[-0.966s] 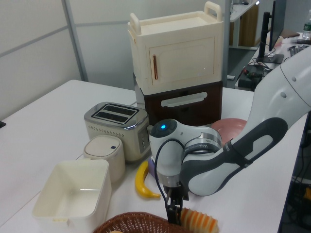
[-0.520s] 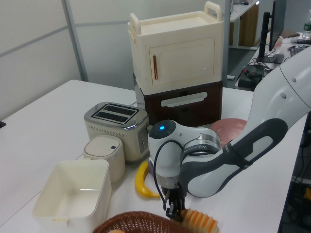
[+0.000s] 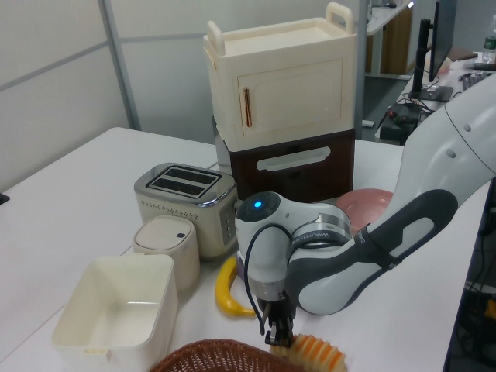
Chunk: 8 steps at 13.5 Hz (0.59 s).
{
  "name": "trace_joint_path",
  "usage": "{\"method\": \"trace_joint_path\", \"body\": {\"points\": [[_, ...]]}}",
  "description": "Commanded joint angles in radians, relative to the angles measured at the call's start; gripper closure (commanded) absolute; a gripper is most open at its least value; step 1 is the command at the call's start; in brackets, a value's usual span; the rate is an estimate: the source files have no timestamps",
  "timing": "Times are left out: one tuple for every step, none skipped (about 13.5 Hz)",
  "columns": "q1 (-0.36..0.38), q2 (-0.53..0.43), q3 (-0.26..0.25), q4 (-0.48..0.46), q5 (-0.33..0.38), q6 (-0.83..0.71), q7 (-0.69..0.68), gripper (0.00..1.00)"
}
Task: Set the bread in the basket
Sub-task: 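Carry the loaf over the wicker basket beside the bread roll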
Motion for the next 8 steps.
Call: {"method": "trace_joint_path", "body": {"points": [[-0.025,-0.008,0.001,0.061,-0.021,0.002,0.033,1.0],[-0.05,-0.011,0.001,0.124,-0.019,-0.05,0.041,1.0],[-0.067,-0.011,0.001,0.178,-0.017,-0.105,0.043,1.0],[-0.074,-0.008,0.001,0.253,-0.008,-0.174,0.044,1.0],[-0.079,-0.011,0.001,0.302,-0.005,-0.217,0.047,1.0],[-0.078,-0.012,0.001,0.328,-0.005,-0.238,0.058,1.0],[-0.073,-0.011,0.002,0.363,-0.004,-0.259,0.07,1.0],[-0.067,-0.011,0.007,0.393,-0.002,-0.288,0.096,1.0]]}}
